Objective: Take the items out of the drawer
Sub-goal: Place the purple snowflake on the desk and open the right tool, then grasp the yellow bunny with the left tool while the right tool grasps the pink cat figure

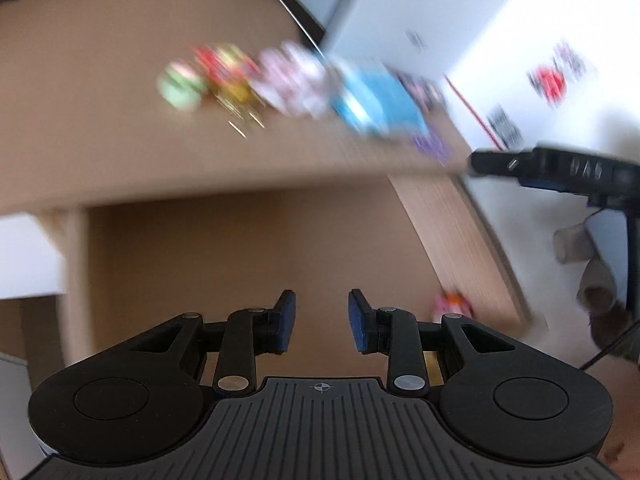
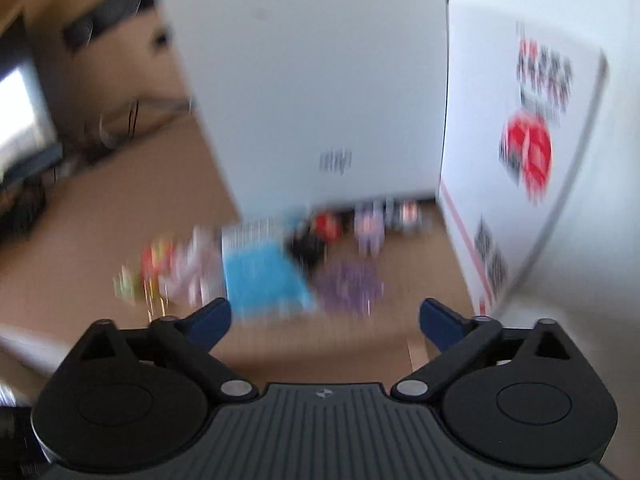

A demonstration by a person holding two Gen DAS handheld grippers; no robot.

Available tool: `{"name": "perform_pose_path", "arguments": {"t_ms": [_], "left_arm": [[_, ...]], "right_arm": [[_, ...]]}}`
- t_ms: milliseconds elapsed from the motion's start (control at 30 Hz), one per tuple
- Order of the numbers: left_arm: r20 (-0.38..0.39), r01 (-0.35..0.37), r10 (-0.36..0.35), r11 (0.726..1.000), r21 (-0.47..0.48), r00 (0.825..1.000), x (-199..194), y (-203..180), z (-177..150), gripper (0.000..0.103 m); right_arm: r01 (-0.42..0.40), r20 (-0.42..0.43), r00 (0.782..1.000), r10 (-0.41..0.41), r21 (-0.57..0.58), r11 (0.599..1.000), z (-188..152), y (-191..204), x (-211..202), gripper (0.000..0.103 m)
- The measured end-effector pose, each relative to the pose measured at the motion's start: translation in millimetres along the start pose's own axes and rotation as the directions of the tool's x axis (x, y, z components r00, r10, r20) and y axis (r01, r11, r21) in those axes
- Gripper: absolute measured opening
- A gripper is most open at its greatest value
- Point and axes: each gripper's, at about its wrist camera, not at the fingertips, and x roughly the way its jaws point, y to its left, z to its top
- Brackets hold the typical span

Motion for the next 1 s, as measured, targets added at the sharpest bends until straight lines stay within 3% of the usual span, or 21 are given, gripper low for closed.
{"name": "perform_pose_path", "arguments": {"t_ms": [67,167,300,467,700,833,1000], "left_arm": [[-0.088,0.049,-0.045,0.998,0.037,0.995,21,-11,-1,0.032],[-0.200,0.078,-0.060,0.993,0.084,0.978,54,-27,-1,0.032],[-0.309,0.118,-0.087,0.990,0.082,0.947,94,-42,-2,0.032],[-0.415,0.119,-0.090,0.992,0.045,0.905,137,-58,3,0.032],[-0.488,0.081,-0.095,0.996,-0.050,0.868,172,-76,5,0.032],[-0.508,0.049,-0.060,0.998,-0.034,0.859,183,-83,1,0.032],[-0.561,0.060,-0.089,0.996,-0.070,0.823,195,-87,-11,0.032]], "right_arm": [[0.014,-0.088,0.996,-0.016,-0.019,1.000,-18,1,6,0.103],[0.003,-0.181,0.984,0.006,0.049,0.999,-33,-11,6,0.103],[-0.052,-0.153,0.986,0.073,0.136,0.989,-38,-26,-23,0.103],[-0.014,-0.124,0.992,0.032,0.138,0.990,-34,-34,-53,0.103],[0.029,-0.134,0.991,-0.010,0.139,0.990,-36,-41,-58,0.103],[0.039,-0.136,0.990,-0.022,0.118,0.992,-38,-39,-58,0.103],[0.044,-0.144,0.989,-0.027,0.110,0.993,-38,-38,-56,0.103]]}}
